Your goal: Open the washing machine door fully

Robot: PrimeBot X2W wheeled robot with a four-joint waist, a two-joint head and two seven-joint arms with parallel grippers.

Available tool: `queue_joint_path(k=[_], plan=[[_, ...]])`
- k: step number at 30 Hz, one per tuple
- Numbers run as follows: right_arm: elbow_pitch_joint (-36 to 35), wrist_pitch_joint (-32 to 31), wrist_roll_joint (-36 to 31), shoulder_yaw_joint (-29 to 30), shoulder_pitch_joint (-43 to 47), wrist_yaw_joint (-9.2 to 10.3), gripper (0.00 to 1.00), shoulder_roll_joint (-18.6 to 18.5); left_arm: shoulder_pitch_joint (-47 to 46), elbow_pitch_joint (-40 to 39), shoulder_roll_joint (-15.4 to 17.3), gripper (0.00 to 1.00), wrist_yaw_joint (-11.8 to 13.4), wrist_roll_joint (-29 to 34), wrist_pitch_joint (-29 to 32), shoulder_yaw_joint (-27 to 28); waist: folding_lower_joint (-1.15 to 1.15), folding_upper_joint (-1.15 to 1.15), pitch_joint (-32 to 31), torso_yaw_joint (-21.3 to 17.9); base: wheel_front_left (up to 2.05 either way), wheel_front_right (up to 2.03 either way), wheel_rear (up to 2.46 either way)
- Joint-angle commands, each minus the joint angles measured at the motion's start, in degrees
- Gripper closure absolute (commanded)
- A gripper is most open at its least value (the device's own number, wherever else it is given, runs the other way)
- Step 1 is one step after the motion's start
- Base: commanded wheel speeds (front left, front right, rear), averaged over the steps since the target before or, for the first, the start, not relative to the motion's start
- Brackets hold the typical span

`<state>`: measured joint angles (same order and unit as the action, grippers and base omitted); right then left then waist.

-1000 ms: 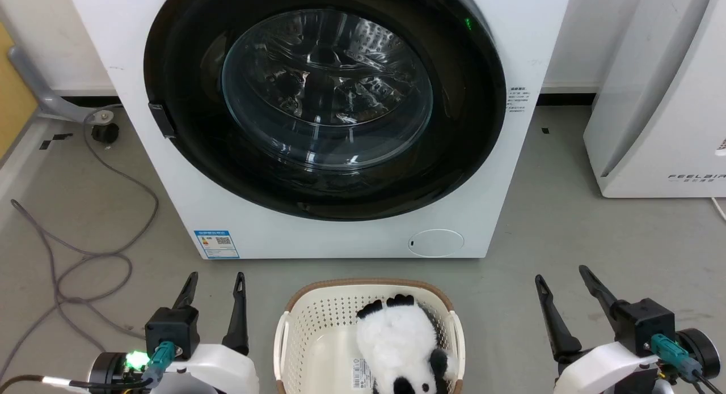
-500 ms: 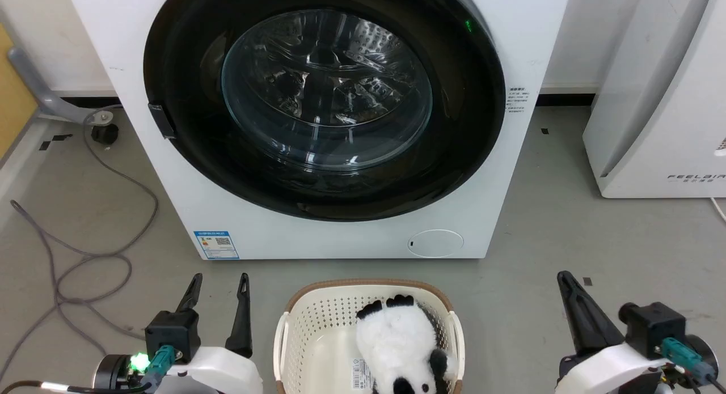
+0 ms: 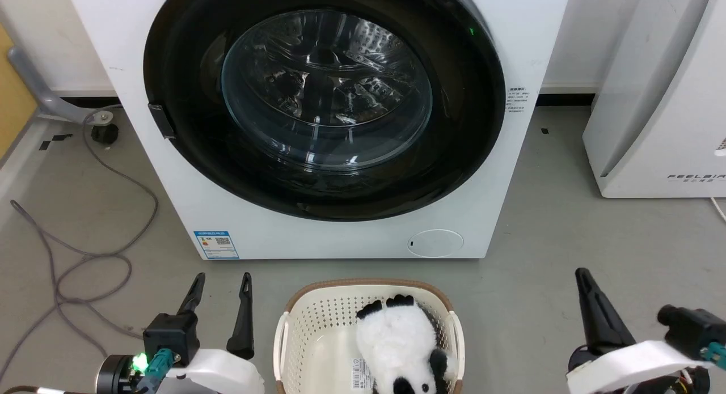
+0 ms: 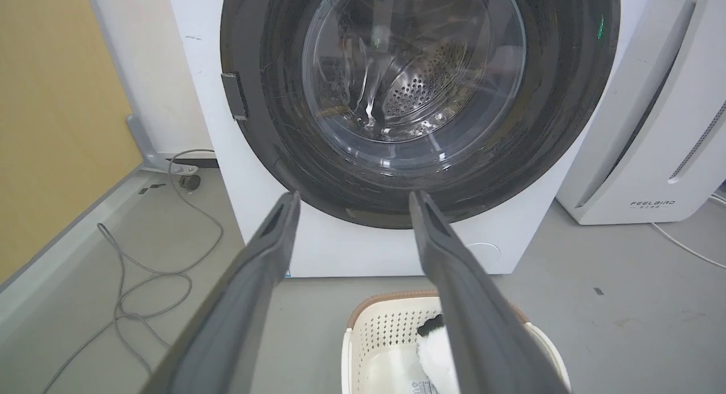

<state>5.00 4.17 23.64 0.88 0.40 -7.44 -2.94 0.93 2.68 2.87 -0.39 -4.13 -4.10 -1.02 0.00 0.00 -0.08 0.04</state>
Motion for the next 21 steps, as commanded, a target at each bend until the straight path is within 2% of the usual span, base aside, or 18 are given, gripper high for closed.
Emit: queue_joint_path(k=[1,7,14,21], plan=[[0.79,0.59,4.3,0.39,-1.6,-0.01,1.0,0.02,-0.74,0.29,0.0,0.0,-0.34,-0.71,-0.64,-0.16,0.0,0.0,0.04,0.0,0.0,0.0,0.0],[3.17,1.31,14.37,1.36,-4.86,-0.02,1.0,0.02,-1.15,0.37,0.0,0.0,-0.43,-1.46,-1.36,-0.34,0.0,0.0,0.5,-0.08,0.0,0.0,0.0],[6.92,2.03,21.52,2.15,-10.06,-0.02,1.0,0.01,-1.76,0.19,0.0,0.0,-0.74,-2.05,-2.08,-0.25,0.0,0.0,1.55,-0.33,0.0,0.0,0.0],[12.86,2.82,30.4,1.34,-18.74,-0.02,1.0,-2.63,-3.1,-0.35,0.0,0.0,-1.48,-2.34,-2.92,-0.18,0.0,0.0,3.77,-0.47,0.0,0.0,0.0]])
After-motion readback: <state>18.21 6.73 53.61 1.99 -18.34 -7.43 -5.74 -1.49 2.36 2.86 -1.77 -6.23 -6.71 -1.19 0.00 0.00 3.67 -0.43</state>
